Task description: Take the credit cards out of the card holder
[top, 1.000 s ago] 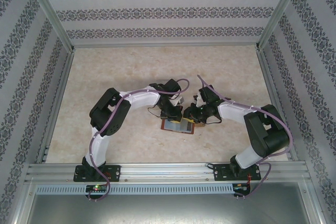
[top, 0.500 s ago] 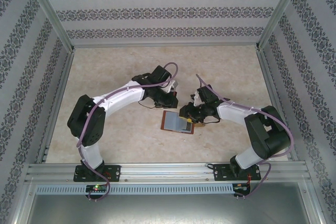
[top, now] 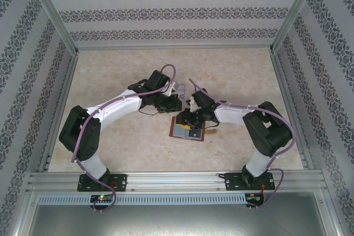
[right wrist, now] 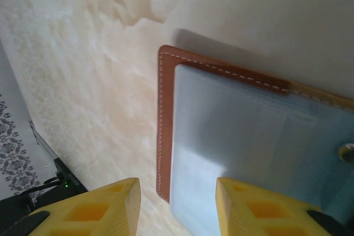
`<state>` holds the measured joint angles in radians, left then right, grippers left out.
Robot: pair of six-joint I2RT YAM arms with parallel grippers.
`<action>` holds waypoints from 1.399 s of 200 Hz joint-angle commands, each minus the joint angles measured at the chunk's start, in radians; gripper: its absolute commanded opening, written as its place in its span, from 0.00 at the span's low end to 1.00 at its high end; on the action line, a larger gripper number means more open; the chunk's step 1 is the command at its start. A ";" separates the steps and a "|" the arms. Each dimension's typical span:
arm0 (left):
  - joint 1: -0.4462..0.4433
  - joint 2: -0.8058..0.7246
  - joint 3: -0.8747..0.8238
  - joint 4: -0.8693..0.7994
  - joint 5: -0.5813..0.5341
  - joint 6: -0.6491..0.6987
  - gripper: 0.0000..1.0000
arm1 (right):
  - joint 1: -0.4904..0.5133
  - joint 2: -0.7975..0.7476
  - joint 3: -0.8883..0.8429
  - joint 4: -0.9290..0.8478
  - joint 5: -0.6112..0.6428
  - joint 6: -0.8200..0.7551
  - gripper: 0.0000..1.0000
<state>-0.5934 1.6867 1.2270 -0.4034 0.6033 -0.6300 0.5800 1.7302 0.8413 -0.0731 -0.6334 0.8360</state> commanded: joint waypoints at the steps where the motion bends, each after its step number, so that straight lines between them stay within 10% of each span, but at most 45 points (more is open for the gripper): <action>1: 0.009 -0.031 -0.007 0.051 0.033 -0.003 0.11 | 0.019 0.046 0.031 0.034 0.015 0.014 0.42; 176: -0.033 0.156 0.071 -0.002 0.054 -0.047 0.11 | -0.172 -0.255 -0.087 -0.220 0.095 -0.076 0.42; 280: -0.083 0.326 0.122 -0.003 0.118 -0.100 0.02 | -0.189 -0.173 -0.116 -0.212 0.132 -0.111 0.36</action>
<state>-0.6613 1.9892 1.3228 -0.3916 0.6933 -0.7097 0.3962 1.5383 0.7338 -0.2874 -0.5125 0.7513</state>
